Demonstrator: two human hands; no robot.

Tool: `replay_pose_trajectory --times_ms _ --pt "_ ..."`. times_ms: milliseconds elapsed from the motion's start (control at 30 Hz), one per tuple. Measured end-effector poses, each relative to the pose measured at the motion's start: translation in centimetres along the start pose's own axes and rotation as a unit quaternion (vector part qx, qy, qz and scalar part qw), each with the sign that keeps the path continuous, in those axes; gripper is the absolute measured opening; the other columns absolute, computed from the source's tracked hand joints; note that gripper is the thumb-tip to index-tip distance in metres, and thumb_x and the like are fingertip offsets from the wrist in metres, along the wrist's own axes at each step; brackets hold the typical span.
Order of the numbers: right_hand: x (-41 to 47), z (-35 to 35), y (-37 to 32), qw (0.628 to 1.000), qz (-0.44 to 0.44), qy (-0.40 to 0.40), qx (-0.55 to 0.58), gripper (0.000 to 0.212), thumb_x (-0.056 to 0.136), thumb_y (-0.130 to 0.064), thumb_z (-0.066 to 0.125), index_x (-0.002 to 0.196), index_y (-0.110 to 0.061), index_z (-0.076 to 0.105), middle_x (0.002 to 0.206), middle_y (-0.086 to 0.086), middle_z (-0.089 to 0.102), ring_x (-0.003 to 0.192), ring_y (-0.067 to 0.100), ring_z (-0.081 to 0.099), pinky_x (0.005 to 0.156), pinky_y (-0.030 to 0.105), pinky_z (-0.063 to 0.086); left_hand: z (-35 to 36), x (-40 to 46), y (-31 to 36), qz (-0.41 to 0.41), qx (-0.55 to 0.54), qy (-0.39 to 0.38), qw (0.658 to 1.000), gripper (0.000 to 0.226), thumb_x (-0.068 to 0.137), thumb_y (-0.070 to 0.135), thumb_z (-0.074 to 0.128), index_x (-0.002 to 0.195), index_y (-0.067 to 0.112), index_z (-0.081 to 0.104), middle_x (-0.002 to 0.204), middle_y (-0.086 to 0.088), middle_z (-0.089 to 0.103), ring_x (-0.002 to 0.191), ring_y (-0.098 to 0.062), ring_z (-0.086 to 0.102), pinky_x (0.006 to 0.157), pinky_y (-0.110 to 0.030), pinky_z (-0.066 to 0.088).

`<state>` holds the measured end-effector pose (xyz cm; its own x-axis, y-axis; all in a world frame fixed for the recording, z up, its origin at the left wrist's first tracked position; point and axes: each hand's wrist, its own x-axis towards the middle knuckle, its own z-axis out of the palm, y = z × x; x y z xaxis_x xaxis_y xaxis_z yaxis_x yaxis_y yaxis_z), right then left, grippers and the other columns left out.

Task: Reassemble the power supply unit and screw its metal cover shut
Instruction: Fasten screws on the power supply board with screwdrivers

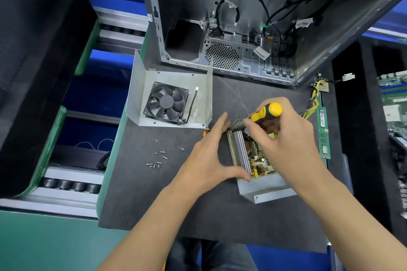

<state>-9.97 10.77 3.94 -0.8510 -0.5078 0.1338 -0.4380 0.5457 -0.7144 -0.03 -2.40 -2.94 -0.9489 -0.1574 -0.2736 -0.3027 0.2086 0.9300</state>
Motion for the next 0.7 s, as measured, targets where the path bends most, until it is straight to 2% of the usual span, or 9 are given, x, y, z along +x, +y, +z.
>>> replay_pose_trajectory --times_ms 200,433,700 --pt "0.00 0.08 -0.54 0.999 -0.014 -0.026 -0.019 0.026 0.085 -0.022 0.076 0.097 -0.022 0.053 0.081 -0.011 0.065 0.075 0.006 0.062 0.068 0.012 0.045 -0.10 -0.08 0.10 -0.004 0.001 -0.005 1.000 0.136 0.043 0.066 0.082 0.152 0.047 0.003 0.157 0.020 0.034 0.145 0.004 0.027 0.121 -0.038 0.029" --pt "0.11 0.16 -0.94 0.999 -0.014 -0.032 -0.020 0.025 0.086 -0.018 0.076 0.097 -0.019 0.054 0.080 -0.009 0.064 0.074 0.009 0.061 0.069 0.017 0.046 -0.20 -0.05 0.11 -0.010 0.007 -0.008 1.000 0.136 0.043 0.069 0.081 0.151 0.048 0.000 0.157 0.020 0.033 0.146 0.002 0.026 0.121 -0.038 0.028" --pt "0.28 0.14 -0.89 0.998 -0.022 -0.039 -0.045 0.024 0.086 -0.020 0.075 0.096 -0.020 0.054 0.080 -0.011 0.062 0.078 0.002 0.059 0.069 0.005 0.040 -0.20 -0.02 0.08 -0.009 0.011 -0.013 1.000 0.136 0.043 0.071 0.079 0.150 0.049 -0.002 0.158 0.019 0.033 0.146 -0.002 0.027 0.121 -0.040 0.029"
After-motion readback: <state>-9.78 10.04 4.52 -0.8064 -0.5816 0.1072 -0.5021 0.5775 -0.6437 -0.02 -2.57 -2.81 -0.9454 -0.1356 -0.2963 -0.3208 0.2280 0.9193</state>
